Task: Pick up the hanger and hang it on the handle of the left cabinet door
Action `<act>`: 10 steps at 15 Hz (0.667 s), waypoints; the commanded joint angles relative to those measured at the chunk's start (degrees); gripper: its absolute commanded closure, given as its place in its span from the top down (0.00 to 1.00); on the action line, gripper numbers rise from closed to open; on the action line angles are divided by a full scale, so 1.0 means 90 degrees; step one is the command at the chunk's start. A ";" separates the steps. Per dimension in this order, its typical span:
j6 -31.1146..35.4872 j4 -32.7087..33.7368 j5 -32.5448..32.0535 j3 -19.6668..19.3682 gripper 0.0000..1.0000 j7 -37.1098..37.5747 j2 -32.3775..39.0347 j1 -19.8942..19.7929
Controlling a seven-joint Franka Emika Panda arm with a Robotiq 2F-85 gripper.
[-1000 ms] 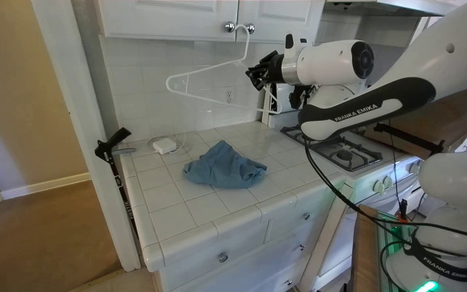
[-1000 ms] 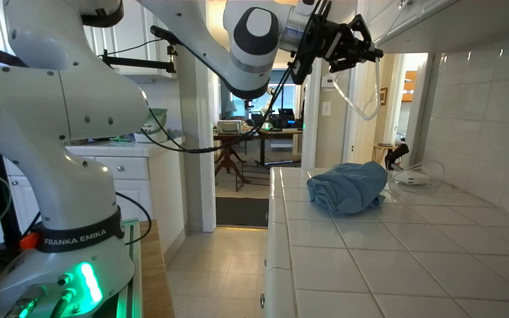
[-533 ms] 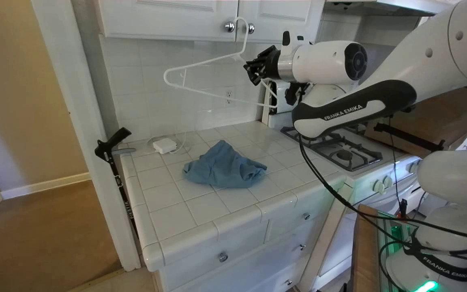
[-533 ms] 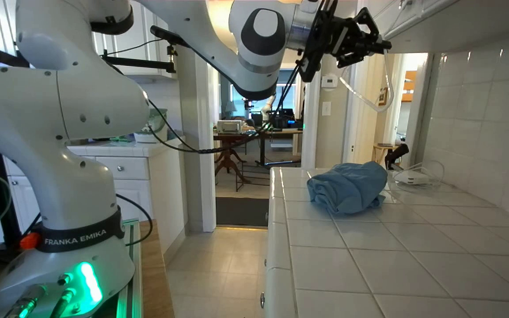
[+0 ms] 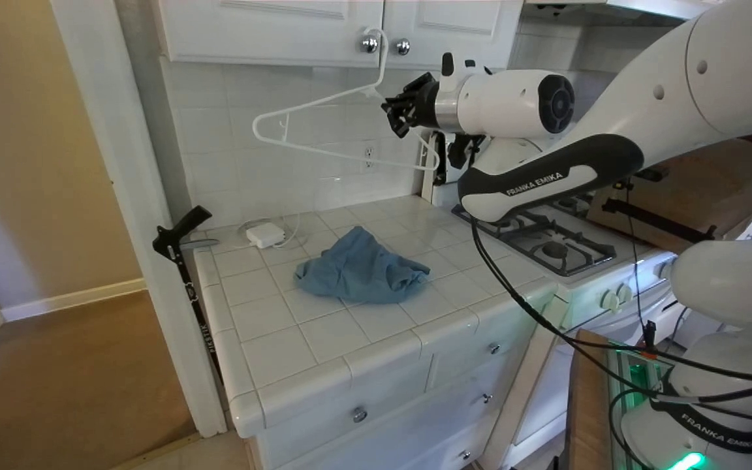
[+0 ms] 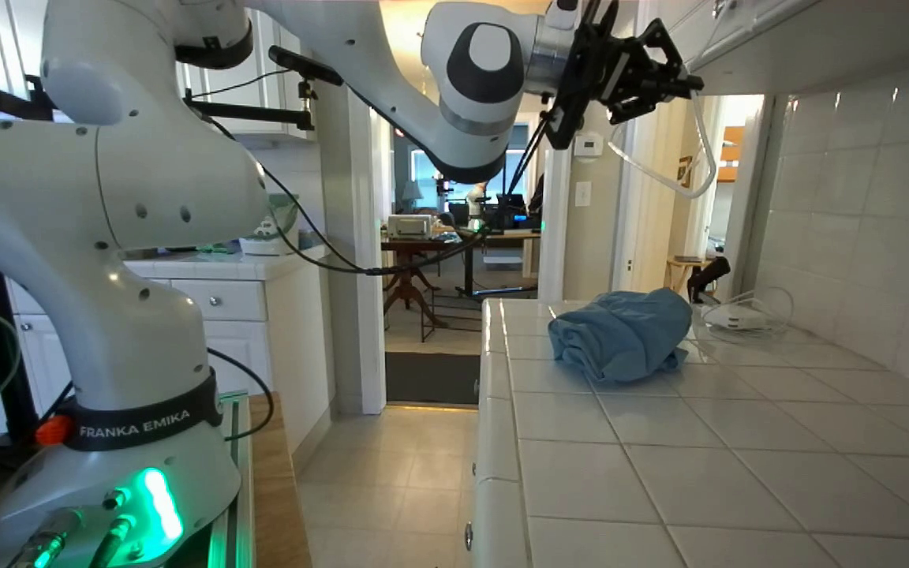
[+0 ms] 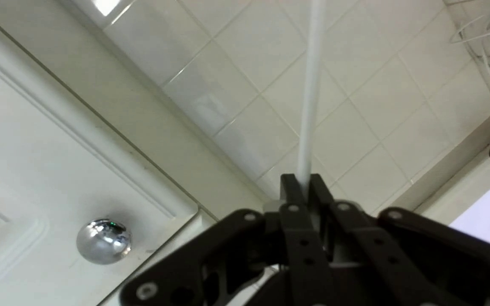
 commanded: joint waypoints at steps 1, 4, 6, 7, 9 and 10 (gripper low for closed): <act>0.0161 0.0161 0.0149 0.0287 0.02 -0.0054 -0.0275 -0.0294; 0.0178 0.0206 0.0131 0.0462 0.02 -0.0068 -0.0288 -0.0459; 0.0163 0.0226 0.0138 0.0554 0.02 -0.0057 -0.0321 -0.0566; 0.0159 0.0236 0.0126 0.0592 0.02 -0.0055 -0.0325 -0.0619; 0.0160 0.0235 0.0114 0.0651 0.02 -0.0046 -0.0355 -0.0691; 0.0170 0.0243 0.0105 0.0666 0.02 -0.0045 -0.0365 -0.0721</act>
